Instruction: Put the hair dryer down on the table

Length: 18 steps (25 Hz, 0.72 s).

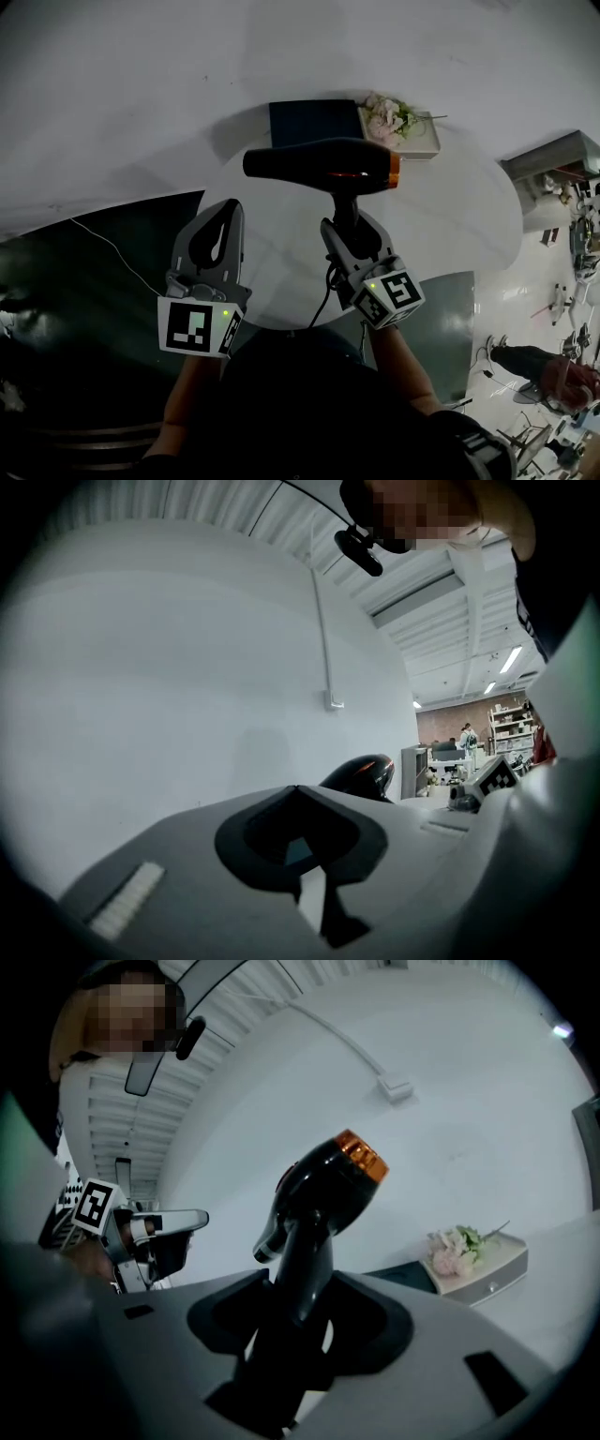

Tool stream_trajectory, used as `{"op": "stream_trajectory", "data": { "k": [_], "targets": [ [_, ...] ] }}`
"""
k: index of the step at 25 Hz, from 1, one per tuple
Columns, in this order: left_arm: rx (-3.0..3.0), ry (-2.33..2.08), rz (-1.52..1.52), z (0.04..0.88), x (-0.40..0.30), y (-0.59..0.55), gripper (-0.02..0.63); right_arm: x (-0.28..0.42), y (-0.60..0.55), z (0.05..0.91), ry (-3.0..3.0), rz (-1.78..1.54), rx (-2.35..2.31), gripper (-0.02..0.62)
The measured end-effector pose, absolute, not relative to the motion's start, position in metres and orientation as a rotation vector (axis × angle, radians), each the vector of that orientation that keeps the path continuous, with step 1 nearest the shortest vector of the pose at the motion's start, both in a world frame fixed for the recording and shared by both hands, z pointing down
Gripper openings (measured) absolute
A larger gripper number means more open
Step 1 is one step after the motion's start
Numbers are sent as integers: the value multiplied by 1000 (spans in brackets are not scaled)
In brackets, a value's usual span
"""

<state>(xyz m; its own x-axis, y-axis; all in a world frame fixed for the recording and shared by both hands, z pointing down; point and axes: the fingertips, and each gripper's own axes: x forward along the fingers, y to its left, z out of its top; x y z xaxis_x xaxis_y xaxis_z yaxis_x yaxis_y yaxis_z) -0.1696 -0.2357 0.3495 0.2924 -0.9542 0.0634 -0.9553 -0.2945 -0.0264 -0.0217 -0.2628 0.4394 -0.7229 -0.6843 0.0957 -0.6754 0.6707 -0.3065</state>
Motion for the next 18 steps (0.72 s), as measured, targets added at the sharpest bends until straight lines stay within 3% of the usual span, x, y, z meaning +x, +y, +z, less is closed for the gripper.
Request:
{"op": "stream_trajectory", "data": {
  "k": [18],
  "targets": [
    [2386,-1852,223,382,-158,-266,12,-16,-312,585,2968,-962,-1165,215]
  ]
}}
